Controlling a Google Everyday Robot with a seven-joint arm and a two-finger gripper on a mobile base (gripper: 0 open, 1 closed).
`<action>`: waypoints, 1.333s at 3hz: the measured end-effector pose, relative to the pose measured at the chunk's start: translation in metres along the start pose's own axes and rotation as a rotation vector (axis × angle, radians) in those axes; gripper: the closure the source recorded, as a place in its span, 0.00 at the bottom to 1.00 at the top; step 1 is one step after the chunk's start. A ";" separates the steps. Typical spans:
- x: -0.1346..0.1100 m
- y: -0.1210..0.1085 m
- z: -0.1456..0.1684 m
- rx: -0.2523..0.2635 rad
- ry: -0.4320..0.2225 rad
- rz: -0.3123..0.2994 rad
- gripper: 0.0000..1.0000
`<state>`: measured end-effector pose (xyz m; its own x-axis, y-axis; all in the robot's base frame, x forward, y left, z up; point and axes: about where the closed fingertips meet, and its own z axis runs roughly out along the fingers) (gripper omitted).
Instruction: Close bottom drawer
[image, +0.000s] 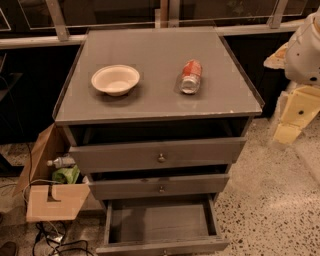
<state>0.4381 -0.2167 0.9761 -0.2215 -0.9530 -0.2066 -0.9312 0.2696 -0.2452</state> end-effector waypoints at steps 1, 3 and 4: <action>0.000 0.000 0.000 0.000 0.000 0.000 0.00; 0.000 0.000 0.000 0.000 0.000 0.000 0.45; 0.000 0.000 0.000 0.000 0.000 0.000 0.68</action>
Offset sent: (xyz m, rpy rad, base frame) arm 0.0000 0.0000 0.0000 0.0000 0.0000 0.0000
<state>0.4381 -0.2167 0.9761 -0.2215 -0.9530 -0.2067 -0.9312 0.2696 -0.2454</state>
